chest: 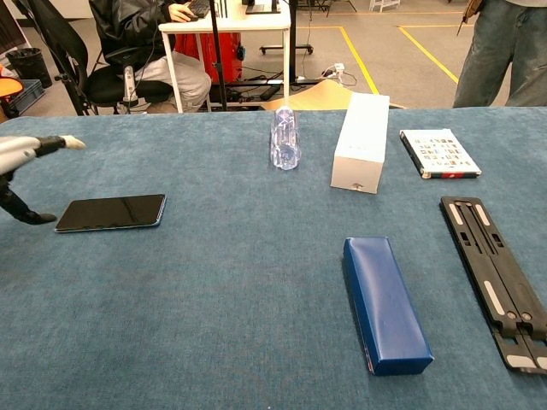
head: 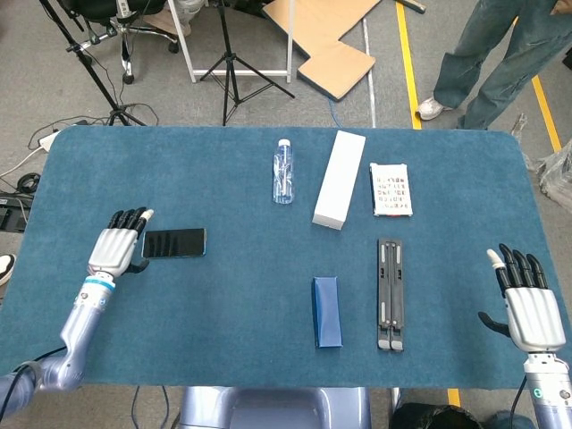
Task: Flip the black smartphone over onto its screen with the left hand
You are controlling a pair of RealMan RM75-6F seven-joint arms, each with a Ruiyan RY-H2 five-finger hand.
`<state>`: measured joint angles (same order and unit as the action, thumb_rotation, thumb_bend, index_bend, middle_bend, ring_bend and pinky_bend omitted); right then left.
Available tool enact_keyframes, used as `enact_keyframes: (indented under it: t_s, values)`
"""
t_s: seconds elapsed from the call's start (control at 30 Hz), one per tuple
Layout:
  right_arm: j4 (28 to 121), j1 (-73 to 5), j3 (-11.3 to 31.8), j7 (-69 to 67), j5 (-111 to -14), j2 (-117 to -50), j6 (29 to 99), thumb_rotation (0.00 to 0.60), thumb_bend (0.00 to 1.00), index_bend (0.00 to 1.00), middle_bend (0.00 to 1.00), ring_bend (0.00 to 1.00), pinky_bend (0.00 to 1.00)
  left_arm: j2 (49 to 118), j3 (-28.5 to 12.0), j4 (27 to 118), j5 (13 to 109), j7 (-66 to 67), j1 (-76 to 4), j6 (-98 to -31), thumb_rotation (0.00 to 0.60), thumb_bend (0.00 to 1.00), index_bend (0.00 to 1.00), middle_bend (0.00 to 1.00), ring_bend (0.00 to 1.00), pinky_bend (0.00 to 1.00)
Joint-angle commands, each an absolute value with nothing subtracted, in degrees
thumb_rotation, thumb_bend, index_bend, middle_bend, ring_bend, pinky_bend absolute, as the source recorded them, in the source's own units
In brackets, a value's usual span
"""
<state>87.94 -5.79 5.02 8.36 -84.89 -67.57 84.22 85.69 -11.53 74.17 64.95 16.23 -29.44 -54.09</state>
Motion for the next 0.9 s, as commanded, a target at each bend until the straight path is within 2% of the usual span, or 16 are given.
enact_keyframes:
  t_s: [0.03, 0.37, 0.67, 0.8, 0.9]
  values:
    - [87.84, -5.77, 5.04, 8.45, -84.64, -67.59, 84.13, 0.6, 0.0, 0.0, 0.0, 0.0, 0.0, 88.67, -11.28, 70.85, 63.99, 15.61, -31.1, -52.03, 0.6, 0.27, 0.0, 0.0, 0.0, 0.0]
    - [87.09, -5.81, 5.21, 8.32, -83.13, -67.73, 83.18, 0.6, 0.0, 0.0, 0.0, 0.0, 0.0, 94.29, -11.85, 64.25, 63.18, 14.82, -34.65, -49.37, 0.6, 0.27, 0.0, 0.0, 0.0, 0.0]
    - [86.82, -5.97, 5.25, 8.18, -82.57, -67.78, 82.62, 0.6, 0.0, 0.0, 0.0, 0.0, 0.0, 97.4, -11.86, 59.69, 62.37, 14.63, -36.73, -47.51, 0.6, 0.32, 0.0, 0.0, 0.0, 0.01]
    - [86.78, -6.08, 5.25, 8.22, -82.43, -67.77, 82.4, 0.6, 0.0, 0.0, 0.0, 0.0, 0.0, 98.61, -11.56, 57.7, 62.54, 14.03, -37.26, -46.96, 0.6, 0.37, 0.02, 0.0, 0.01, 0.08]
    - [86.84, -6.18, 5.19, 8.33, -82.42, -67.83, 82.18, 0.6, 0.0, 0.0, 0.0, 0.0, 0.0, 99.28, -11.21, 56.63, 62.5, 13.77, -37.52, -46.28, 0.6, 0.44, 0.07, 0.01, 0.09, 0.17]
